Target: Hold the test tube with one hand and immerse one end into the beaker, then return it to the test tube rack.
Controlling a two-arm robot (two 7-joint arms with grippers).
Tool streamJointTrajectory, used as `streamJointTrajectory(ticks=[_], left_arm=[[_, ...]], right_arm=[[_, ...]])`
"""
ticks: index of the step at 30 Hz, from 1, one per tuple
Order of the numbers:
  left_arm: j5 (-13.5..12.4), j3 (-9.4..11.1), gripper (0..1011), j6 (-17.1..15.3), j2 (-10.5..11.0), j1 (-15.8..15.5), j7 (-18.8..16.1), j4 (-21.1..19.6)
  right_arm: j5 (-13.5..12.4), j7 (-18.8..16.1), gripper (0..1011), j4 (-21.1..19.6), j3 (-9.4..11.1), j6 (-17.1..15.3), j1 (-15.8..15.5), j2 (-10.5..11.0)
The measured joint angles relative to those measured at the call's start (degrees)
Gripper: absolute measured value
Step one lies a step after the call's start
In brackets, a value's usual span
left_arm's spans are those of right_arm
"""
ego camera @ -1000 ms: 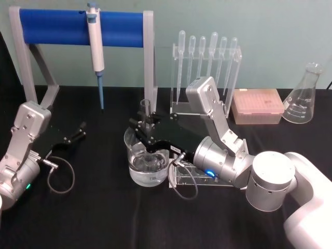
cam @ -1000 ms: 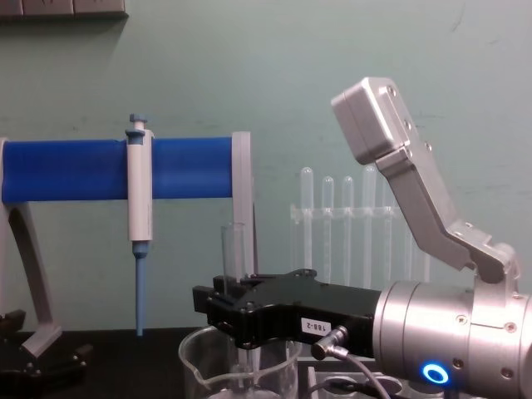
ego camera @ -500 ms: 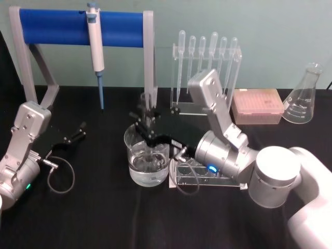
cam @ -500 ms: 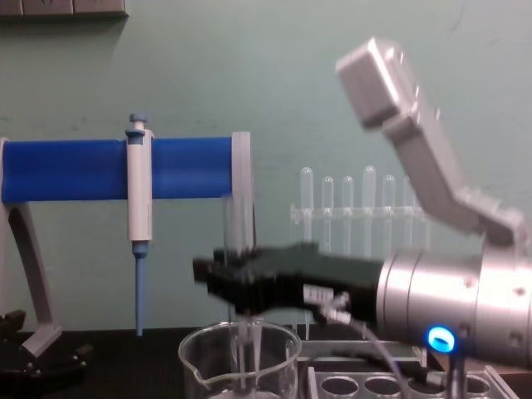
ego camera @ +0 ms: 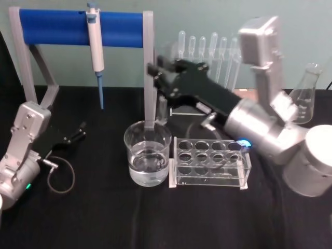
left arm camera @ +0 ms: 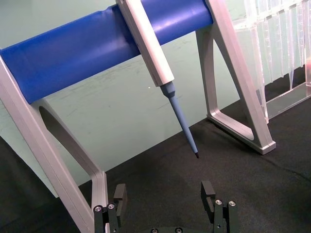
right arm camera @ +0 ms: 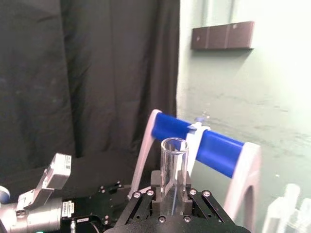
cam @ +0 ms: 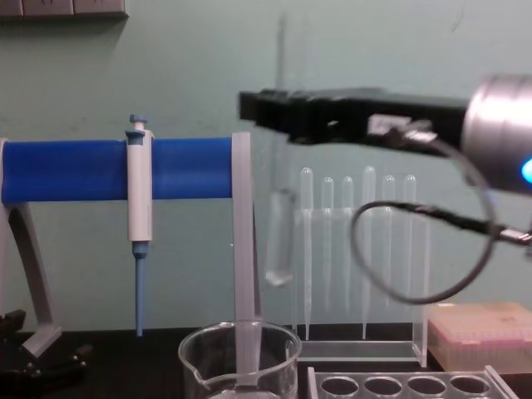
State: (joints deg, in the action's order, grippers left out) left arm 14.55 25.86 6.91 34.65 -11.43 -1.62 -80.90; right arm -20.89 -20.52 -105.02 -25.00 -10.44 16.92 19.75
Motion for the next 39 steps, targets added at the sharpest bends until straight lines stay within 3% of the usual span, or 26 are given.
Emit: streamJointTrajectory(ticks=[8, 15, 39], left_arm=[[0.00, 0.00, 1000, 0.00, 0.00, 0.00, 0.00, 0.00], [0.00, 0.00, 1000, 0.00, 0.00, 0.00, 0.00, 0.00], [0.00, 0.00, 1000, 0.00, 0.00, 0.00, 0.00, 0.00]], right_arm=[[-0.56, 2.83, 233, -5.85, 3.51, -3.63, -5.33, 4.81], [0.83, 3.62, 233, -5.12, 4.65, -3.54, -8.40, 6.66], [5.03, 2.67, 233, 3.97, 4.15, 0.78, -8.77, 3.34]])
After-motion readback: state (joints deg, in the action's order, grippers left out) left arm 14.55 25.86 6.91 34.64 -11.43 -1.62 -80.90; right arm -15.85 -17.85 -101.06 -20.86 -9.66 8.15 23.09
